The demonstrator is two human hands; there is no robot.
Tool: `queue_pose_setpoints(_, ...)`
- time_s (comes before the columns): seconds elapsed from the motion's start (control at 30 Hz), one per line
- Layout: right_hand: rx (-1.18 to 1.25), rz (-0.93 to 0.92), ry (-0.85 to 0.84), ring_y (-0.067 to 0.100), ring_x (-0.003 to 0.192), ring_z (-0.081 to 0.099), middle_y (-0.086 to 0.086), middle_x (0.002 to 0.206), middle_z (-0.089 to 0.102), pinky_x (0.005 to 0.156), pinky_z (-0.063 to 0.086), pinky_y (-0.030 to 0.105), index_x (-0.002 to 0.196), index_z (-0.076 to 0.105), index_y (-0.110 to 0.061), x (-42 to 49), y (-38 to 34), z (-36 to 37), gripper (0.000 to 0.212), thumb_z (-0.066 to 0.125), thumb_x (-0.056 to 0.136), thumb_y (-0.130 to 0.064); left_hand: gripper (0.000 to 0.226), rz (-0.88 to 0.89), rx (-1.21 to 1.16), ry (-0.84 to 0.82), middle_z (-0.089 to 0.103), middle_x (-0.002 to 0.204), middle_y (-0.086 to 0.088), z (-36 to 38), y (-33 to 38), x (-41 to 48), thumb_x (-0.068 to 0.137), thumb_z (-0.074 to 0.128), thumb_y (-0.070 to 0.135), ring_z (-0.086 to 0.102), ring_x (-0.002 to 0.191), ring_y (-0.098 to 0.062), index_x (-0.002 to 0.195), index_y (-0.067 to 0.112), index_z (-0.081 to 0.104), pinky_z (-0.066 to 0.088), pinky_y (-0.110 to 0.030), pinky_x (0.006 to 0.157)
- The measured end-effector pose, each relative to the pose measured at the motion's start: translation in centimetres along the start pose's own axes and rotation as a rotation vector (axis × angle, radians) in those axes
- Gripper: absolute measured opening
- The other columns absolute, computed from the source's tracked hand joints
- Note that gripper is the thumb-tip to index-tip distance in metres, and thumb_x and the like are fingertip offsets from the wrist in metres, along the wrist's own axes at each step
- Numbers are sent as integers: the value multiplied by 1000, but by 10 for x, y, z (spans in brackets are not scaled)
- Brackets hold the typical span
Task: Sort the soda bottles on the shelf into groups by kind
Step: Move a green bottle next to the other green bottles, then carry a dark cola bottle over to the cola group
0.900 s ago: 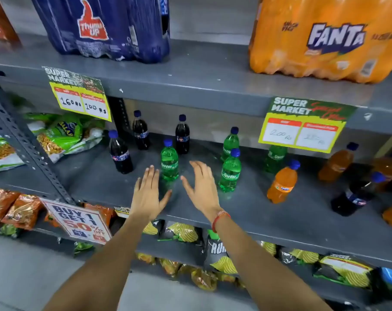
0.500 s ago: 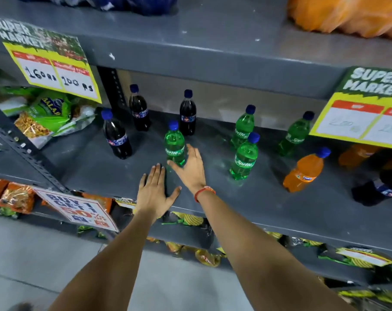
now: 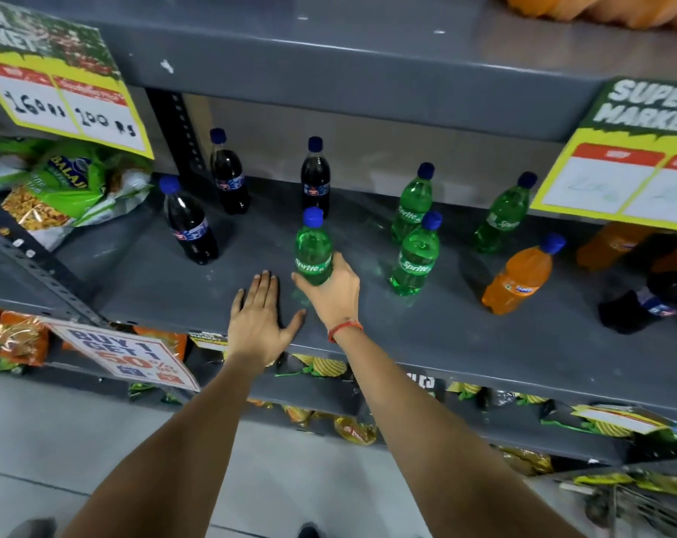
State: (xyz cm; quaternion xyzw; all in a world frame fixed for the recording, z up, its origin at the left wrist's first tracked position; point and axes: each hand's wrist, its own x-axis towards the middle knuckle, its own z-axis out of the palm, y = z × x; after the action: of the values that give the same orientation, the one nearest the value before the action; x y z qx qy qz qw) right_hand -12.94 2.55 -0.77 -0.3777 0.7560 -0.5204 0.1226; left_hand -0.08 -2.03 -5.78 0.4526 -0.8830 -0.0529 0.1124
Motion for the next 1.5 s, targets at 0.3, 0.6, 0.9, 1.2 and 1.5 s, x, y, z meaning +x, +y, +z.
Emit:
queue_pose_setpoints(0.3, -72, 13, 179, 23, 85, 67, 8, 89, 72, 74, 54, 34, 94, 60, -14, -39, 51, -136, 42, 83, 63, -30, 90, 70, -18, -3, 25, 152, -13, -7, 18, -1, 82, 13, 67, 17, 141, -23, 142, 2, 29, 14, -46, 112)
queue_pose_setpoints(0.6, -101, 83, 220, 28, 93, 66, 11, 98, 72, 77, 51, 31, 100, 58, -11, -24, 84, -190, 44, 82, 66, -25, 68, 420, -90, -83, 52, 133, -19, 12, 182, -24, 87, 30, 50, 47, 125, -27, 128, -1, 50, 37, -47, 102)
queue_pose_setpoints(0.9, -75, 74, 145, 22, 104, 61, 7, 111, 67, 87, 53, 38, 113, 55, -11, -42, 111, -220, 59, 81, 67, -37, 91, 495, 62, -180, 46, 139, -19, 20, 196, -26, 88, 11, 68, 41, 129, -28, 131, -5, 45, 36, -48, 103)
queue_pose_setpoints(1.2, -67, 297, 649, 34, 113, 51, 19, 120, 54, 95, 43, 44, 121, 49, -4, -34, 167, -335, 53, 73, 78, -23, 105, 562, 169, -174, 42, 141, -19, 24, 200, -23, 77, 22, 81, 40, 130, -29, 133, -5, 42, 33, -47, 104)
queue_pose_setpoints(1.5, -75, 417, 578, 38, 117, 50, 24, 125, 54, 99, 41, 42, 122, 44, 0, 20, 188, -375, 61, 75, 69, -7, 106, 549, 124, -154, 38, 145, -17, 27, 203, -22, 75, 27, 83, 34, 134, -27, 136, -3, 38, 15, -40, 110)
